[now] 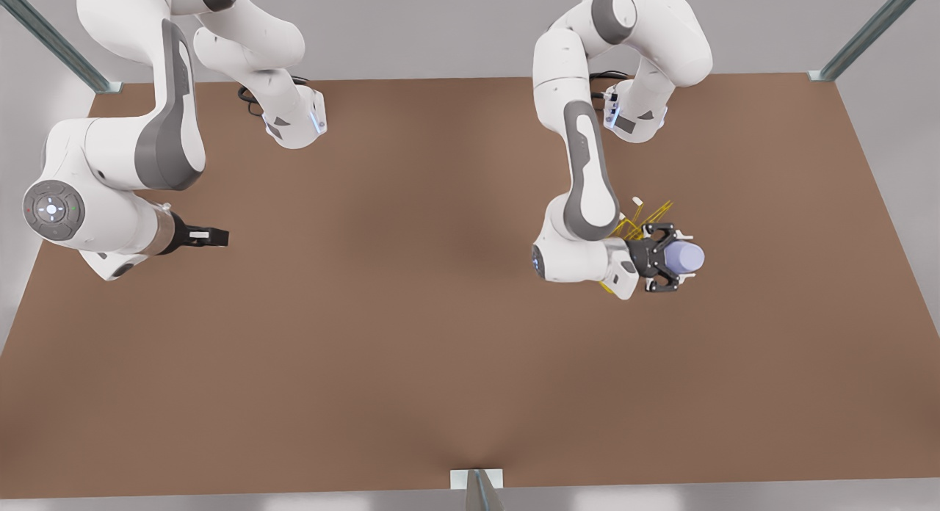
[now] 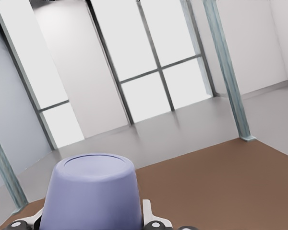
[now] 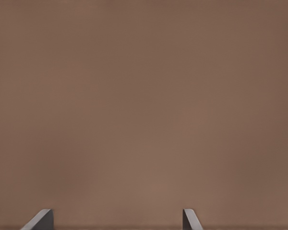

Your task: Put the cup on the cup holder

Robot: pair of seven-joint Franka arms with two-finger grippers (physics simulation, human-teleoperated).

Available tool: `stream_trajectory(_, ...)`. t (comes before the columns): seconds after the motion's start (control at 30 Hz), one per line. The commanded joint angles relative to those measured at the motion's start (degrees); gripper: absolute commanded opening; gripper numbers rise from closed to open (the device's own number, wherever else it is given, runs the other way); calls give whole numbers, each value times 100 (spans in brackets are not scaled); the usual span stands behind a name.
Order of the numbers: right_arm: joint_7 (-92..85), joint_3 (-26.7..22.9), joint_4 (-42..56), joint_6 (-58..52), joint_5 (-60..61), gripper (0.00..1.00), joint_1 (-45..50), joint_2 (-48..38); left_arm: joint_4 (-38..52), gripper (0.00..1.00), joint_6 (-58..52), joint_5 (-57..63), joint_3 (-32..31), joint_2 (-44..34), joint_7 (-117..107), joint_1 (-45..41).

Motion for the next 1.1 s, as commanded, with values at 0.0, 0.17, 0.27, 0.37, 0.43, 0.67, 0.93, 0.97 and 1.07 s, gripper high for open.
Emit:
stream_trajectory(0.0,-111,-1,-1,-3,4,100,-20,-6,-131,56,39,138,-6,-2,-561,-40)
stream_trajectory(0.17,-111,-1,-1,5,4,100,-29,-6,-157,56,347,-547,-59,-46,-1431,-190)
stream_trajectory(0.27,-111,-1,-1,5,4,100,-29,3,-157,56,496,-574,-243,-19,-1774,-120)
stream_trajectory(0.37,-111,-1,-1,5,4,100,-29,29,-166,56,549,-574,-437,-2,-1985,74)
stream_trajectory(0.43,-111,-1,-1,5,4,100,-29,29,-166,56,645,-574,-516,-10,-2231,100)
stream_trajectory(0.67,-120,-1,-10,49,13,100,-37,38,-271,89,637,-618,-709,-19,-2223,92)
stream_trajectory(0.93,-217,-1,-27,111,13,100,-108,82,1037,99,-1454,-1741,89,-1716,1527,109)
stream_trajectory(0.97,-217,-1,-18,111,13,100,-117,82,1889,99,-2245,-2725,564,-1724,3636,425)
stream_trajectory(1.07,-146,-1,245,173,-58,100,-37,73,3718,100,-3784,-4916,22,-2102,9604,2288)
